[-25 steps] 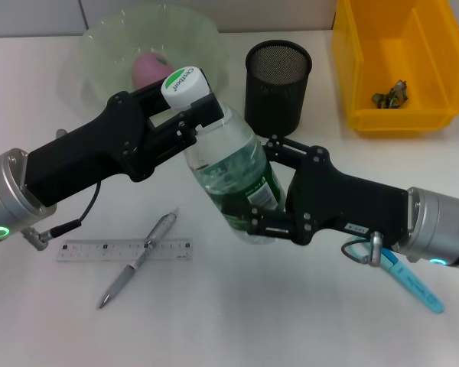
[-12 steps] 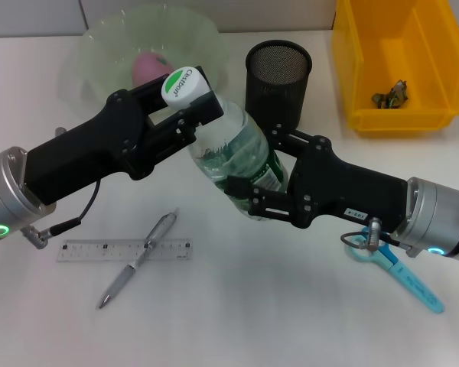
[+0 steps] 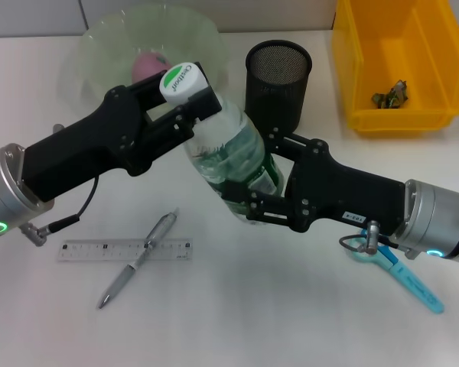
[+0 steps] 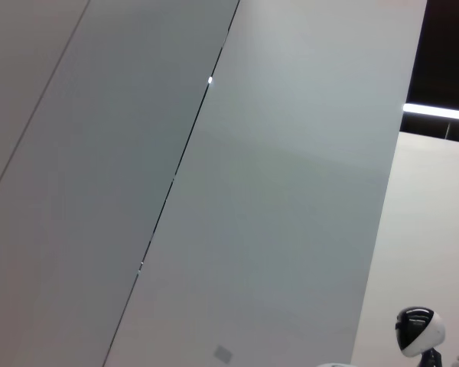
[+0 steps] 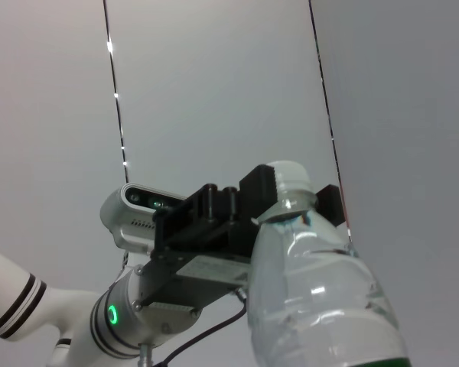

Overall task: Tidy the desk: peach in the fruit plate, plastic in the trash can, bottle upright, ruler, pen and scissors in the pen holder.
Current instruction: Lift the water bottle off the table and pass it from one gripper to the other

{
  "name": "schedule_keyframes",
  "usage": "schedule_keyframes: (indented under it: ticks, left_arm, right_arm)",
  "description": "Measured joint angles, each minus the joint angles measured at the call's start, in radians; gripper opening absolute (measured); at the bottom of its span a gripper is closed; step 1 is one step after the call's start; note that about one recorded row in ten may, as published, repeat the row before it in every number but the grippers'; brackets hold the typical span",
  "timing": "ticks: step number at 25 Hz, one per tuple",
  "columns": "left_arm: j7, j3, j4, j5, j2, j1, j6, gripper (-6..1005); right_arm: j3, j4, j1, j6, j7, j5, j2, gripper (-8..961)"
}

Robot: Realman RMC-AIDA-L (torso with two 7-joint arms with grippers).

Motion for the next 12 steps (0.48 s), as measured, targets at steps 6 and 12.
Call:
schedule_keyframes:
  ticks: [6, 12]
  left_arm:
    - [-0.005, 0.0, 0.005, -0.01, 0.001, 0.0, 0.0, 446]
    - [-0.009, 0.0, 0.024, -0.014, 0.003, 0.0, 0.003, 448]
  right_arm:
    - [-0.004, 0.001, -0.001, 0.001, 0.0, -0.001, 0.0, 759]
    - [-0.005, 0.001, -0.004, 0.004, 0.0, -0.003, 0.0, 759]
